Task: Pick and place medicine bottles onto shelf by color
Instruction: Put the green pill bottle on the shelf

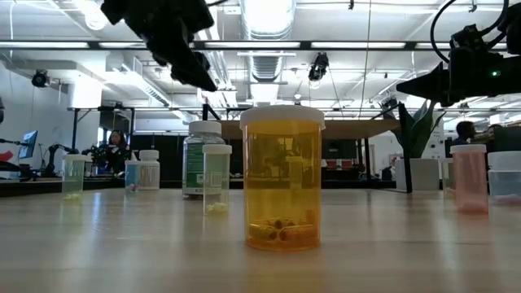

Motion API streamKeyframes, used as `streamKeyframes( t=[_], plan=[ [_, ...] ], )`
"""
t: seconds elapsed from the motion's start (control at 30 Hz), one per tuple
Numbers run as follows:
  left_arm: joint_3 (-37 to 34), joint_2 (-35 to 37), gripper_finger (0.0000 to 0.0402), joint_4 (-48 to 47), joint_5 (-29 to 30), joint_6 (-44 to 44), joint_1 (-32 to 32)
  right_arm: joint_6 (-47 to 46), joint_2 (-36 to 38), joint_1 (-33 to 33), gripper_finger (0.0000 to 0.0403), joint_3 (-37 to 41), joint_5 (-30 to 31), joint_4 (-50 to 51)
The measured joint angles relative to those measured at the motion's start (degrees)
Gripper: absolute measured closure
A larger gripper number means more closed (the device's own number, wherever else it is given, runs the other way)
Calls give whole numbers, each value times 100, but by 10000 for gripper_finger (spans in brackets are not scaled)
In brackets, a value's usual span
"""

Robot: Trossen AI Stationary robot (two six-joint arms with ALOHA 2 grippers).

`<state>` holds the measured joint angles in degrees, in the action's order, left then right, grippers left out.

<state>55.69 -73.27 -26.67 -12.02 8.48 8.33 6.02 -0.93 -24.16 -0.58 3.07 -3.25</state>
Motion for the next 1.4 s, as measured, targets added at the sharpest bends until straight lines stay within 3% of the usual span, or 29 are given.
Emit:
streamKeyframes(
  t=[0.23, 0.63, 1.13, 1.4],
  plan=[
    [84, -499, 147, -319, 1175, 811, -149, 0, 0, 0, 394, 0, 0, 2],
    [598, -1248, 149, -654, 1240, 906, -148, 0, 0, 2, 394, 0, 0, 2],
    [916, -1174, 180, -1280, 1127, 614, -177, 0, 0, 1, 394, 0, 0, 0],
    [1274, -1202, 137, -1722, 1080, 75, -179, 0, 0, 1, 394, 0, 0, 0]
  ],
)
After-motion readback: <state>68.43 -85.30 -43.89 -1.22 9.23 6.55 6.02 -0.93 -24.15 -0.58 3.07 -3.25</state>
